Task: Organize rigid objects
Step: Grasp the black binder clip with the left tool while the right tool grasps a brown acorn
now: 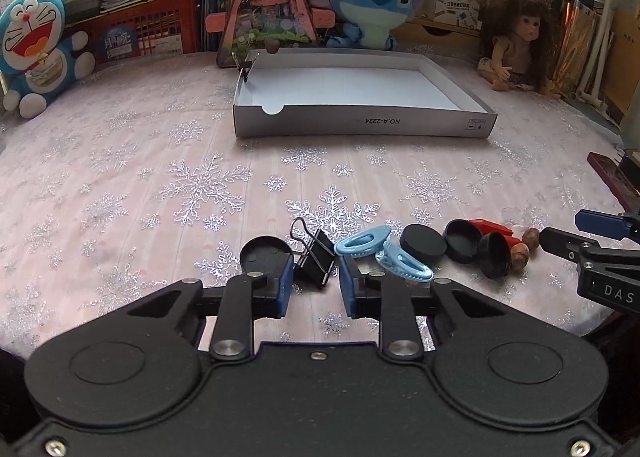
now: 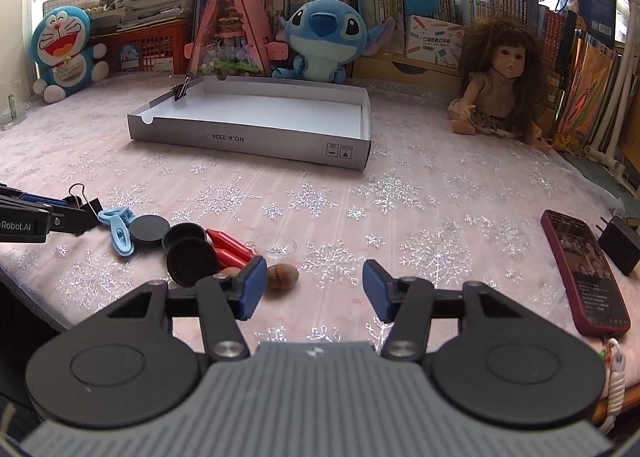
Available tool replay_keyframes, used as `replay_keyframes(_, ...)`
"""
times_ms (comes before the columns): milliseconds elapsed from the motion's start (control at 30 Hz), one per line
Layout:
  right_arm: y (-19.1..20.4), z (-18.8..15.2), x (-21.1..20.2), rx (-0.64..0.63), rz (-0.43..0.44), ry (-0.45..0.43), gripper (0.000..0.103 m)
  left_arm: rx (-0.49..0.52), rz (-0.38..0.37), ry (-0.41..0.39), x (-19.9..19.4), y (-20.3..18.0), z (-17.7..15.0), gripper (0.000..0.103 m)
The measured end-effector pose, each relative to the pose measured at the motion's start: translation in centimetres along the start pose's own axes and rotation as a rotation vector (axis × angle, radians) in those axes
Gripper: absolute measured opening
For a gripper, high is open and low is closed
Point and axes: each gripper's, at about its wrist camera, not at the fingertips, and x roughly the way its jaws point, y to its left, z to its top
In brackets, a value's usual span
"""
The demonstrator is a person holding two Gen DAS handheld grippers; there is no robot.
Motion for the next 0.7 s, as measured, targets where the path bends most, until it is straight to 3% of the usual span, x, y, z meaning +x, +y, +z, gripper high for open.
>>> replay_keyframes(333,0.4,-0.4,0.6,-0.006,0.009,0.029,0.052,0.004,-0.048,0.009,0.4,0.0,-0.5,0.023)
replay_keyframes(567,-0.1,-0.4,1.1,-0.001,-0.001,0.037,0.051,-0.016,-0.001,-0.005,0.9,0.6,-0.2,0.024)
replay_keyframes(700,-0.2,-0.4,1.1,-0.003,0.018,0.026,0.051,0.002,0.008,-0.018,1.3,0.3,0.0,0.032)
